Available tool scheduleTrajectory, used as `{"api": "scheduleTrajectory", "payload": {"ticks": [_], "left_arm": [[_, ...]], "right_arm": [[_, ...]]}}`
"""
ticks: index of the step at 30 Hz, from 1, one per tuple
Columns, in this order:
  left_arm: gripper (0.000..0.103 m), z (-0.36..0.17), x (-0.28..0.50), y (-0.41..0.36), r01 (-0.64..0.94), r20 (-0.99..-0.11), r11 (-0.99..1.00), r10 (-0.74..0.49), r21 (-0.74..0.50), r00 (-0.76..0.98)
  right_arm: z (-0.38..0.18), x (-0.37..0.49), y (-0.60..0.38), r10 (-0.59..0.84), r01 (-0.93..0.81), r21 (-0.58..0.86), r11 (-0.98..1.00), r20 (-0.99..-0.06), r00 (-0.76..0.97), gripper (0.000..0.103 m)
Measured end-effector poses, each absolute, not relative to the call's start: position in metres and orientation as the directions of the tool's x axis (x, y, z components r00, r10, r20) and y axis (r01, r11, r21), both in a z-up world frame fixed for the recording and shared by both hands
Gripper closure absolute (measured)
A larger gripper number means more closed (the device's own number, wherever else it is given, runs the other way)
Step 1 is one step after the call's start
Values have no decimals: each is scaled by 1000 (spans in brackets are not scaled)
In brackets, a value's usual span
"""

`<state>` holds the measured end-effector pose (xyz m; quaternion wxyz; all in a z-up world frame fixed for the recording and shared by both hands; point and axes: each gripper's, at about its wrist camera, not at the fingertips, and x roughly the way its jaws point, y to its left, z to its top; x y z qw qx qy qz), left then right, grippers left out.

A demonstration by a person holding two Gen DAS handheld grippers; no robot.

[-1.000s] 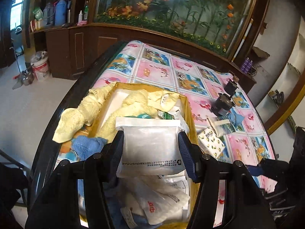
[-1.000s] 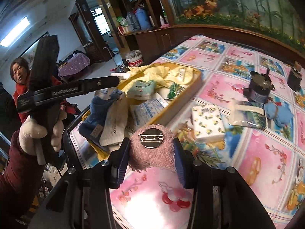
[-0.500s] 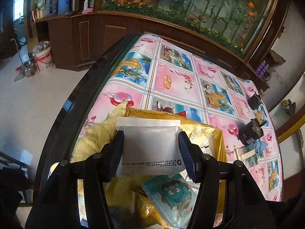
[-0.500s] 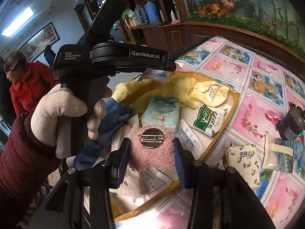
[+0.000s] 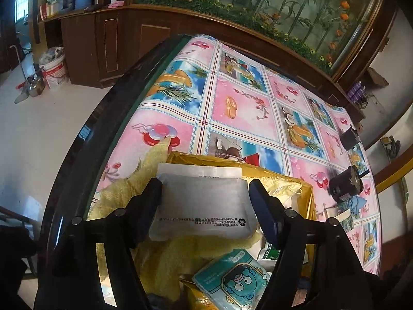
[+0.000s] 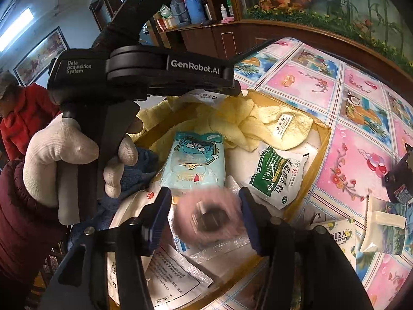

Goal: Organize soft objects
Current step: 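Carry the white sachet with left and pink pad with right into the tray, open both, then move both grippers back over the table toward the remaining items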

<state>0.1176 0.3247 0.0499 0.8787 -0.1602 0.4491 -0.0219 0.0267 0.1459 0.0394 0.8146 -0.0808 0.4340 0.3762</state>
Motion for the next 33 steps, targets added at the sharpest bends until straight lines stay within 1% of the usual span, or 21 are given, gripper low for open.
{"api": "scheduleTrajectory", "payload": {"ticks": [1,3,9,12,14,15,16,17,19,21,24,27,28,30,31,32,33], "left_arm": [[32,51,117,326,-107,-779,944,-191,-313,597],[32,55,115,328,-105,-772,938,-204,-330,603],[31,66,109,322,-74,-770,943,-218,-325,600],[29,64,111,320,-54,-768,931,-263,-360,583],[20,62,112,322,-49,-759,916,-299,-398,579],[18,61,113,323,-47,-754,908,-315,-415,576],[12,60,112,324,-48,-749,902,-325,-429,577],[10,60,111,326,-49,-742,898,-329,-437,584],[10,64,107,328,-47,-720,889,-337,-456,606],[1,71,101,330,-33,-686,871,-362,-491,631],[0,87,88,333,11,-619,839,-410,-544,670],[0,105,75,327,59,-584,822,-451,-566,675],[0,111,71,322,62,-587,822,-455,-566,669],[0,122,65,310,35,-625,828,-449,-559,638],[0,126,62,305,44,-619,817,-470,-576,629],[0,131,54,300,82,-576,783,-519,-616,632],[0,135,46,296,130,-512,738,-572,-662,641]], "right_arm": [[40,26,145,549,-685,199,701,-764,340,42],[43,25,142,555,-684,202,701,-756,346,41],[54,22,126,578,-662,236,711,-732,360,41],[54,20,121,575,-658,236,716,-734,362,41],[53,19,116,573,-653,239,719,-735,362,41],[54,17,114,574,-651,241,720,-734,363,41],[54,16,111,575,-650,242,721,-733,364,41],[55,14,109,575,-649,241,721,-731,367,41],[56,12,103,572,-646,237,726,-728,376,41],[59,10,96,577,-639,243,729,-721,384,41],[62,9,83,581,-627,253,737,-711,396,41],[62,7,68,578,-608,262,749,-707,408,41],[61,7,62,576,-600,265,755,-706,413,41],[59,6,49,568,-581,269,768,-705,424,41],[58,6,42,564,-569,273,776,-705,430,41],[57,5,35,560,-558,276,783,-705,436,41],[56,5,27,554,-543,280,792,-704,444,41]]}}
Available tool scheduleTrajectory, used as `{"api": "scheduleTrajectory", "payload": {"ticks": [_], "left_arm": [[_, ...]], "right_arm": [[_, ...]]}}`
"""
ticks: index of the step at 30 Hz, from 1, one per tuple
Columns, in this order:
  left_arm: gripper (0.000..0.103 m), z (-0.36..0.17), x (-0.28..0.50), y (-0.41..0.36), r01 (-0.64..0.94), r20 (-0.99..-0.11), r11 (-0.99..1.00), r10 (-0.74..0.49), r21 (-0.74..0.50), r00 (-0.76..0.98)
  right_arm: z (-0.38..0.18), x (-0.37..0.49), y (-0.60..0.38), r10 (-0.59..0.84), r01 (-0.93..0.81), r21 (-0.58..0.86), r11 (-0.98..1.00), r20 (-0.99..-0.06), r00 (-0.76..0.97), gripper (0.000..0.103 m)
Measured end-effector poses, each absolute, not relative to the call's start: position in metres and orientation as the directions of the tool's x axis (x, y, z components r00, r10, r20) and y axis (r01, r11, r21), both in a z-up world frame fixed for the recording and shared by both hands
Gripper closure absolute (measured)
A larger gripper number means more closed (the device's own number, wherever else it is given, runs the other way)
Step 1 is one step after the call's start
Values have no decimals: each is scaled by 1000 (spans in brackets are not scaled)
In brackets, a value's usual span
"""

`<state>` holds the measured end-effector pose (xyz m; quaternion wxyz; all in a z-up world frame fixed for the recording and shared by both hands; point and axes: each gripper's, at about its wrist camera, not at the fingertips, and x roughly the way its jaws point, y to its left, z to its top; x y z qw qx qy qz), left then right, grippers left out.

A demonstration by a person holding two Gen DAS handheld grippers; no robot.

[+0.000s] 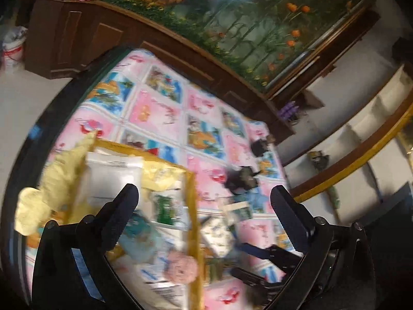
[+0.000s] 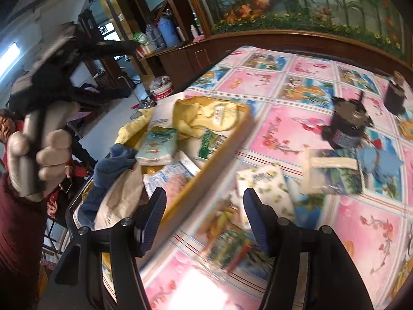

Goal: Organize soft objects
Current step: 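Move both grippers back over the table toward the remaining items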

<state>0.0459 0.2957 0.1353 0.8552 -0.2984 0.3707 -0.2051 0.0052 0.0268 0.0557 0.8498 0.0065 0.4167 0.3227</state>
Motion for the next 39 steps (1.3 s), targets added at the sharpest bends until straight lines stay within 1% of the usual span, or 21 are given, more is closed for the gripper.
{"api": "scheduleTrajectory", "payload": {"ticks": [1,2,4,5,7,8,10,11,13,14,16,20,22,26,29,39], "left_arm": [[0,140,38,290,180,-445,686,-625,-705,642],[0,145,30,280,223,-407,651,-667,-725,625],[0,157,15,255,278,-408,673,-671,-685,620],[0,164,5,244,291,-410,702,-646,-650,644],[0,181,-21,217,314,-388,769,-575,-556,721],[0,188,-34,205,302,-376,818,-511,-489,773],[0,203,-63,182,243,-321,903,-361,-354,875],[0,208,-76,173,211,-288,923,-308,-322,907],[0,210,-90,163,196,-251,926,-284,-324,925],[0,208,-91,158,217,-253,916,-310,-337,916],[0,199,-83,144,238,-310,910,-347,-340,885],[0,174,-78,116,200,-404,938,-306,-283,862],[0,166,-82,104,199,-427,946,-295,-255,855],[0,144,-82,90,203,-476,949,-298,-242,827],[0,133,-81,84,203,-505,950,-300,-238,810],[0,113,-68,81,170,-541,953,-283,-250,792]], "right_arm": [[55,4,19,549,-530,283,800,-703,452,41],[55,3,10,544,-515,288,807,-701,461,41],[55,-2,-11,538,-489,298,820,-691,482,41],[56,-5,-21,531,-474,298,828,-686,496,41],[59,-12,-43,514,-444,296,846,-676,528,41],[61,-17,-56,503,-428,293,855,-670,546,41],[63,-24,-77,478,-397,284,873,-663,577,41],[64,-28,-88,465,-380,281,881,-661,589,41],[65,-33,-108,442,-347,281,895,-657,610,41],[66,-35,-117,431,-331,280,901,-655,620,41],[67,-39,-131,412,-302,281,911,-651,638,41],[67,-47,-151,392,-263,291,920,-638,663,41],[65,-50,-160,386,-251,296,922,-636,668,41],[59,-49,-169,382,-228,313,922,-641,666,41],[56,-48,-173,386,-225,322,920,-641,663,41],[42,-31,-184,387,-200,343,918,-656,648,41]]}}
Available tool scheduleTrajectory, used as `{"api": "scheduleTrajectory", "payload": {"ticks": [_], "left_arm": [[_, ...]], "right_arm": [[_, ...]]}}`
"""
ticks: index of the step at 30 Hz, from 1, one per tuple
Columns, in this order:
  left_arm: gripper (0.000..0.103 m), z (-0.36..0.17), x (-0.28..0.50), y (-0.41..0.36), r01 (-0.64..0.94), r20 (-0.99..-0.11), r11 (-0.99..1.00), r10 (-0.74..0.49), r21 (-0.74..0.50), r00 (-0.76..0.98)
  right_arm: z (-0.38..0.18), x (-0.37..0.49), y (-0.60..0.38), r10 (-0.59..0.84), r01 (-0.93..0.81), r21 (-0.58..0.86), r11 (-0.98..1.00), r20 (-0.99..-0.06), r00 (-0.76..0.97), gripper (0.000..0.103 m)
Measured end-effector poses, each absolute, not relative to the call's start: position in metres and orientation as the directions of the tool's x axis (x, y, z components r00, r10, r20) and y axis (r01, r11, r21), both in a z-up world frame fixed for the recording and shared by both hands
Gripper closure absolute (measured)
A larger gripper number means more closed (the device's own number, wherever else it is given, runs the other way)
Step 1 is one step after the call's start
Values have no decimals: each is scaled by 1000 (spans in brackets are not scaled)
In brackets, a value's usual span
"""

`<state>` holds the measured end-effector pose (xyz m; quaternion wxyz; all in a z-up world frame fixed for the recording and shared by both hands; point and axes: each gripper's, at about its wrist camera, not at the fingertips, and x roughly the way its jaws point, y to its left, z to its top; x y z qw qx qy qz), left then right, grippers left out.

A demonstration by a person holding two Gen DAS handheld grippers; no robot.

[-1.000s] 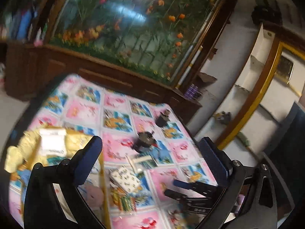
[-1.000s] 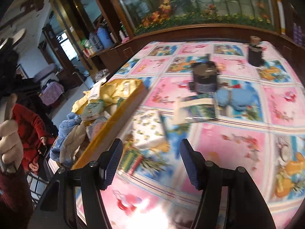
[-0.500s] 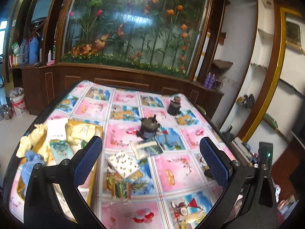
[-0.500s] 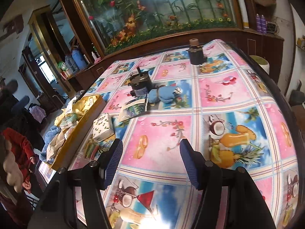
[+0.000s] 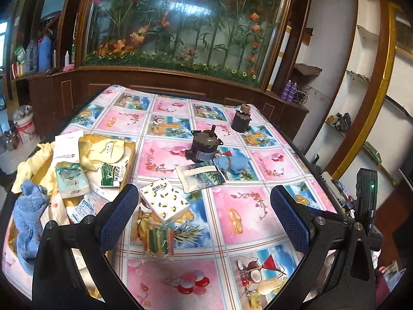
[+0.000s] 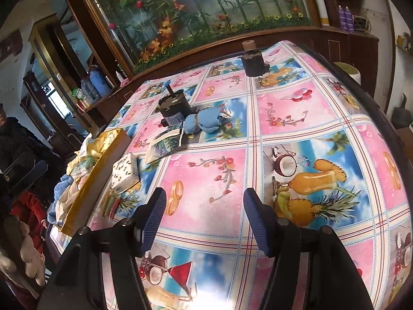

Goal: Organize soft objects
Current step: 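Move both grippers back over the table toward the remaining items, then grasp the blue knitted towel with right while left grasps the clear strip bag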

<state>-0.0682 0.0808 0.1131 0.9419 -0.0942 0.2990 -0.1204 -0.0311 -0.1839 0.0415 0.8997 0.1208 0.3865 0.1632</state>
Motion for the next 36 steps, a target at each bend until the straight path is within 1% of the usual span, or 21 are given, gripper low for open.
{"api": "scheduleTrajectory", "payload": {"ticks": [5,9,13,18,26,29,31,33,34,36], "left_arm": [[0,96,-50,87,133,-599,945,-295,-299,744],[0,77,-39,101,119,-637,917,-354,-382,684],[0,65,-31,119,70,-654,898,-367,-434,662],[0,60,-17,130,29,-660,870,-395,-492,639],[0,72,4,122,35,-673,897,-357,-441,648],[0,74,21,112,54,-700,920,-333,-388,631],[0,74,34,107,66,-709,924,-334,-378,620],[0,72,49,100,76,-722,924,-342,-374,601],[0,69,56,97,78,-730,924,-345,-374,590],[0,63,73,88,87,-748,922,-360,-378,558]], "right_arm": [[39,-16,-195,379,-173,356,918,-663,646,41],[42,-5,-211,382,-146,388,910,-647,661,41],[45,12,-221,387,-138,405,904,-639,665,40],[40,51,-219,407,-131,428,894,-656,635,40],[35,130,-156,454,-210,409,888,-708,541,41],[25,150,-133,463,-231,402,886,-738,491,41],[16,157,-125,453,-228,391,892,-763,461,41],[15,153,-123,428,-238,356,904,-775,464,46],[15,148,-123,423,-248,345,905,-783,456,53],[15,141,-127,422,-262,337,904,-795,435,56]]}}
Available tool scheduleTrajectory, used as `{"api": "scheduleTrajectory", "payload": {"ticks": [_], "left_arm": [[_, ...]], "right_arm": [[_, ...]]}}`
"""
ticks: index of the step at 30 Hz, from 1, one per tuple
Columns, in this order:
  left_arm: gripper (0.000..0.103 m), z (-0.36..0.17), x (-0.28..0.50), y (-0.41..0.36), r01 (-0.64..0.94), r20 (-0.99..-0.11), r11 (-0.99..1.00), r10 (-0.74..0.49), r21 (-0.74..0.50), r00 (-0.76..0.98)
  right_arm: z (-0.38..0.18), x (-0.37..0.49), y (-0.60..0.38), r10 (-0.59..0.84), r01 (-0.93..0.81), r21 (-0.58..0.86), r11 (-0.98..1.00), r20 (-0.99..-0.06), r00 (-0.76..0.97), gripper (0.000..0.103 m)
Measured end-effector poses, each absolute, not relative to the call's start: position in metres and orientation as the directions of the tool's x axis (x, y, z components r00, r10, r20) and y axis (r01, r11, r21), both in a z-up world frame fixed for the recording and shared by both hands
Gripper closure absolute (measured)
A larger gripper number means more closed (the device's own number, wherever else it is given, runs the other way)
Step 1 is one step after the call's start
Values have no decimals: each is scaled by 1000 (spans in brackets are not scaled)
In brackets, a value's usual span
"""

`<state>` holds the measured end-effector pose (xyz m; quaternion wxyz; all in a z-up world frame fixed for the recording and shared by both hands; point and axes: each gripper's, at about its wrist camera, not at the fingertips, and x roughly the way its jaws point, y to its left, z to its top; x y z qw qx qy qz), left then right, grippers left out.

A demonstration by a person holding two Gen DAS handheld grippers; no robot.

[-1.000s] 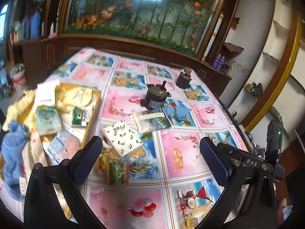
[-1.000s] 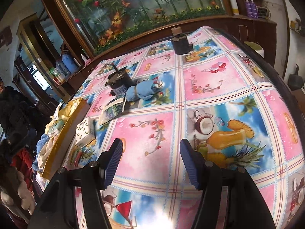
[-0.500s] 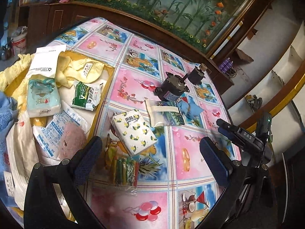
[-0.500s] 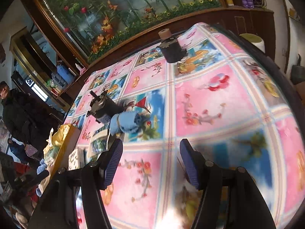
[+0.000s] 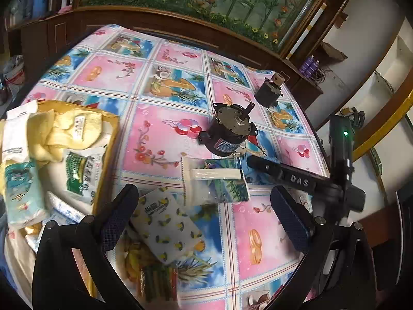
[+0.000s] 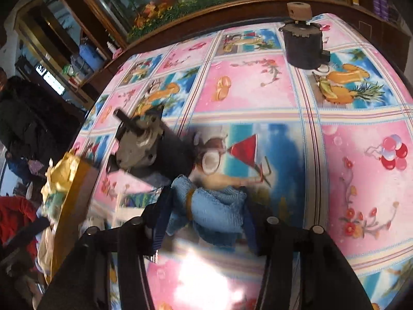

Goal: Organize soft objects
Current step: 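Grasp the blue knitted towel with right while left grasps the clear strip bag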

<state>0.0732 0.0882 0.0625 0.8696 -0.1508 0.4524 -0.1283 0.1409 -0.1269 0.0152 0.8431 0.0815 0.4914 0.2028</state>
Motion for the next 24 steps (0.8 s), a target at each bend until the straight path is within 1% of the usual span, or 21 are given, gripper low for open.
{"api": "scheduleTrajectory", "payload": {"ticks": [8,11,13,15,16,18,19,20,21,24], "left_arm": [[0,26,114,47,102,-851,955,-294,-278,435],[0,19,116,26,107,-883,987,-154,-118,444],[0,9,118,16,124,-905,991,-101,-54,413],[1,-3,115,8,184,-926,980,-134,-72,353],[2,-2,107,2,232,-920,971,-135,-50,369],[9,6,91,-6,325,-916,937,-239,-130,323],[15,11,83,-8,357,-909,913,-307,-197,283],[15,19,74,-7,379,-897,892,-359,-248,258],[15,28,66,-7,401,-885,880,-379,-256,269],[15,49,51,-3,426,-869,893,-321,-146,376]], "right_arm": [[19,80,-152,387,-291,295,910,-855,346,56],[19,60,-158,385,-315,286,905,-865,321,54],[20,51,-163,395,-324,294,899,-863,315,54],[20,48,-164,400,-324,295,899,-855,330,54],[19,46,-166,404,-326,296,898,-850,339,54],[18,42,-170,418,-325,309,894,-837,353,54],[18,41,-171,426,-323,318,891,-831,358,54],[17,39,-174,434,-321,327,889,-825,361,54],[17,37,-175,439,-320,332,887,-822,363,54],[18,30,-179,421,-323,308,895,-824,380,53]]}}
